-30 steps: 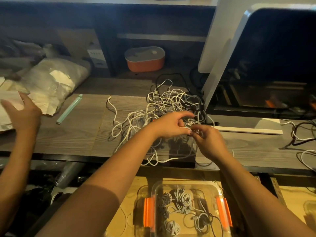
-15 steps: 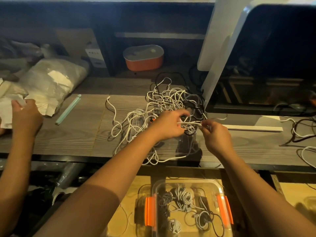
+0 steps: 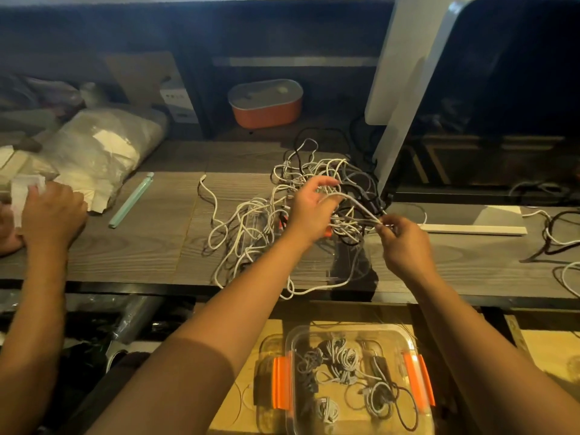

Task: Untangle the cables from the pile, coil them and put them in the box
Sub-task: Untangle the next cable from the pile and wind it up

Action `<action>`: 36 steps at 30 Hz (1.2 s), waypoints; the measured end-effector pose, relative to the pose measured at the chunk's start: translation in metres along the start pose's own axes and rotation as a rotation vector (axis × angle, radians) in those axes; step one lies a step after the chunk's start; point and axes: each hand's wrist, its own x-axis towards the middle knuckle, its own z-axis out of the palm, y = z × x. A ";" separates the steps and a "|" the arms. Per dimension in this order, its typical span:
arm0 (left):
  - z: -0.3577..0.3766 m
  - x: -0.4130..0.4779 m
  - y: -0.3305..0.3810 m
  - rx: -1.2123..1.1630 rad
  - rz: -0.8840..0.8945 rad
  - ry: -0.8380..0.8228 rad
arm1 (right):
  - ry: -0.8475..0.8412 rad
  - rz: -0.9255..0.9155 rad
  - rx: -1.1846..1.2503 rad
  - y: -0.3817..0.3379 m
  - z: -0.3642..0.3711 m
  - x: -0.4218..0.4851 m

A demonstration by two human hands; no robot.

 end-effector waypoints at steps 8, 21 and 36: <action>-0.024 0.007 0.029 1.244 0.044 -0.329 | 0.030 0.041 0.078 0.014 -0.011 -0.006; 0.034 -0.003 -0.007 1.063 0.578 -0.314 | 0.073 -0.324 0.127 -0.014 -0.025 -0.030; 0.022 0.024 -0.023 1.197 0.341 -0.085 | -0.493 0.023 0.033 -0.034 -0.034 -0.042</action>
